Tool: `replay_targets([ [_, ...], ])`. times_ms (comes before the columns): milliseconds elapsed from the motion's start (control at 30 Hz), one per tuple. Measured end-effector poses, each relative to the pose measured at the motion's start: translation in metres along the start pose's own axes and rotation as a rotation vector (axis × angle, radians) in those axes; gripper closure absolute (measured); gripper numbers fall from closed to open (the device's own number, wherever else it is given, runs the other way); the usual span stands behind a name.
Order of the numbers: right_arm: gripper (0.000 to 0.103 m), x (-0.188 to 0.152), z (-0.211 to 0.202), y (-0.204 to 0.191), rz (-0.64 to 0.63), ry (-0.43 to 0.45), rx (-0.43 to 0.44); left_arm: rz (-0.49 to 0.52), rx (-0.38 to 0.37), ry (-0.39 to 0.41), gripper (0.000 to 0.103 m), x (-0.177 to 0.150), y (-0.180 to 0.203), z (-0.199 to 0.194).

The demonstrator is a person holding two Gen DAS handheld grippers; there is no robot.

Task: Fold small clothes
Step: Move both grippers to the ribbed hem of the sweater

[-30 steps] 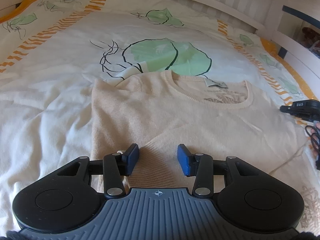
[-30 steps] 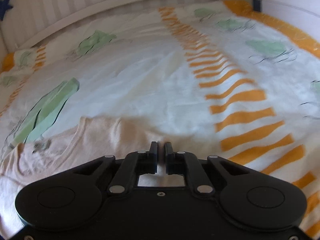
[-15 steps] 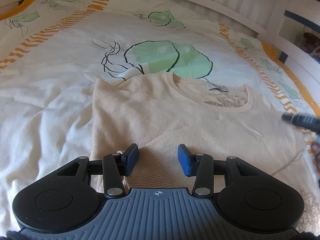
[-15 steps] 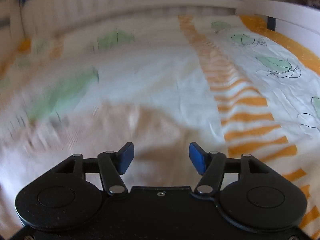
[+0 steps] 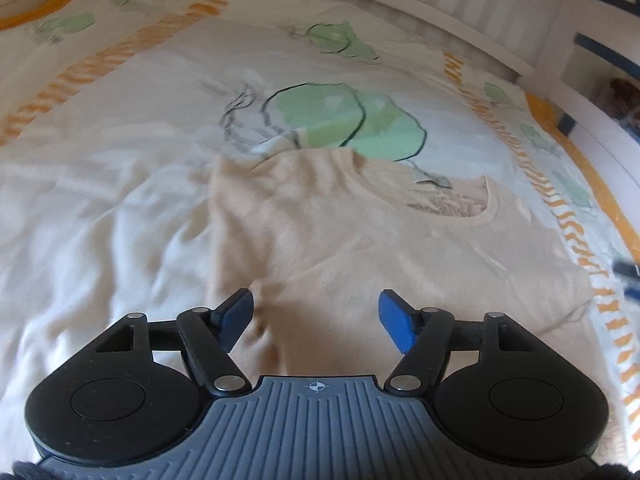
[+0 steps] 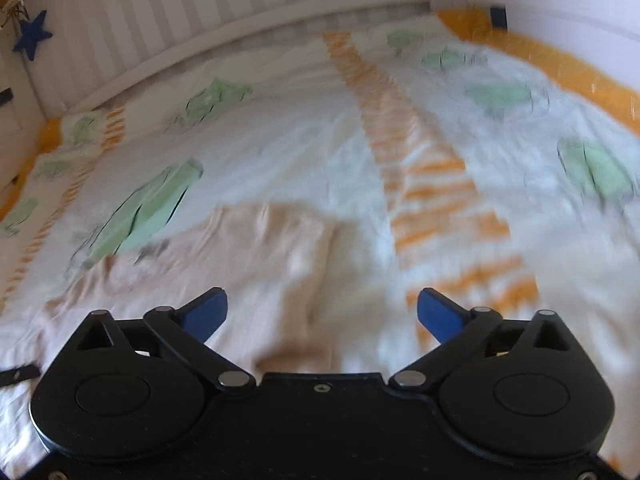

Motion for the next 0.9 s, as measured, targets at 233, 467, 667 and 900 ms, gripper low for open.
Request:
replay_targets([
  [233, 0.001, -0.066, -0.035, 0.007, 0.081, -0.230, 0.017, -0.085, 0.037, -0.169, 0.035, -0.047, -0.024, -0.041],
  [467, 0.001, -0.107, -0.058, 0.023, 0.205, -0.402, 0.052, -0.125, 0.041, -0.278, 0.034, -0.088, -0.030, -0.077],
  [667, 0.001, -0.114, -0.073, 0.022, 0.180, -0.437, 0.101, -0.059, 0.052, -0.328, 0.030, -0.119, -0.017, -0.088],
  [900, 0.000, -0.128, -0.077, 0.009, 0.110, -0.509, 0.157, 0.010, 0.035, -0.351, 0.027, -0.136, -0.005, -0.091],
])
Point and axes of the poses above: each gripper's, at about its wrist camera, not at the fingertips, and z roughly the way its jaws point, y to its right, x to its top, the point moved 7 cm from there along z, roughly the way its jaws point, and after that the axes turned 4 degrees about x, right-handed, at the moved point
